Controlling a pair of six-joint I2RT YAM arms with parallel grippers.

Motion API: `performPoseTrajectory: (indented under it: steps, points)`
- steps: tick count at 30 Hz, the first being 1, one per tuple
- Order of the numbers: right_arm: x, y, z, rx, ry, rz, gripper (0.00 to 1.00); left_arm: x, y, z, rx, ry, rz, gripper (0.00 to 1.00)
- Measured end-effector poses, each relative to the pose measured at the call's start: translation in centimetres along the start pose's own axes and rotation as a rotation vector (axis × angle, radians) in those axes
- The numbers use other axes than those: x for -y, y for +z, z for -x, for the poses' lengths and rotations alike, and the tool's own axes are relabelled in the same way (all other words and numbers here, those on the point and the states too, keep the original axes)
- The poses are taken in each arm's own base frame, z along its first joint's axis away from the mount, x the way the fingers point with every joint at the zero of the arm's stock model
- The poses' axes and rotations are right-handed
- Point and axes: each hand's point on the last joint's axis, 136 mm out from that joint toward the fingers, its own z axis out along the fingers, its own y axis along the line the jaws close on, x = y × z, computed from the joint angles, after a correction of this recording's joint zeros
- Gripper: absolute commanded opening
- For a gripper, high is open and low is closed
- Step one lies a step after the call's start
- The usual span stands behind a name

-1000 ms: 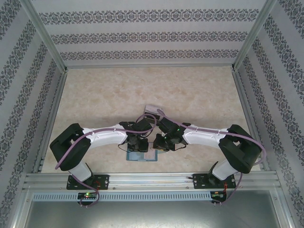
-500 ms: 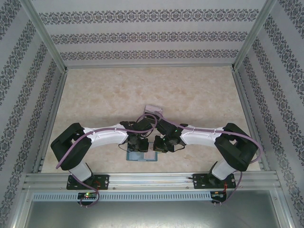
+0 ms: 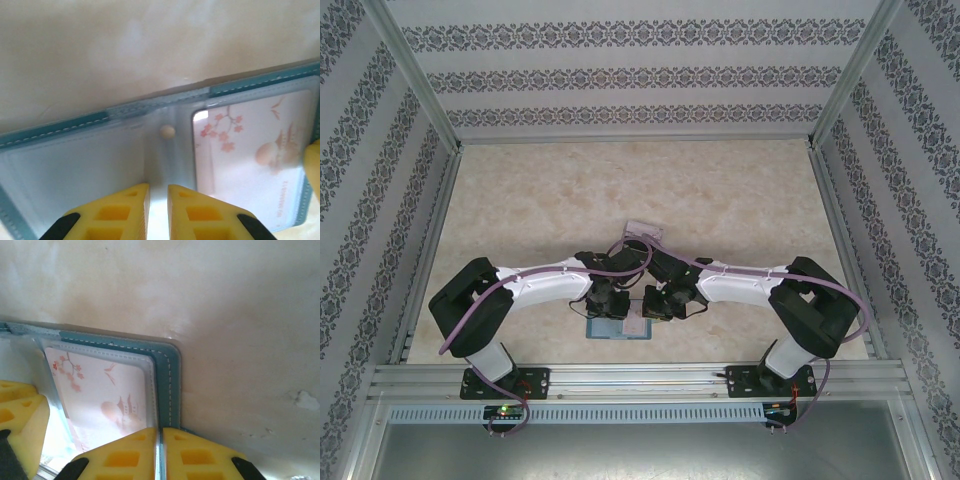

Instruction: Take the credit cards out of the card holder

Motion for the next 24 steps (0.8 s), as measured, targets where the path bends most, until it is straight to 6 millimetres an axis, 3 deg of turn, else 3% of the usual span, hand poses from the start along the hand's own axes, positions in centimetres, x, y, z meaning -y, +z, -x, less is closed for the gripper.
performPoseTrajectory:
  steps: [4,11,24]
  points:
    - [0.0,0.0,0.0,0.0,0.0,-0.001,0.15,0.0,-0.2,0.0,0.004,0.002,-0.003,0.2]
    - [0.0,0.0,0.0,0.0,-0.007,-0.002,0.15,1.6,-0.8,0.0,0.041,-0.029,-0.131,0.23]
    - [0.0,-0.1,0.0,-0.001,-0.017,-0.004,0.15,3.6,-0.9,0.7,0.056,-0.047,-0.232,0.21]
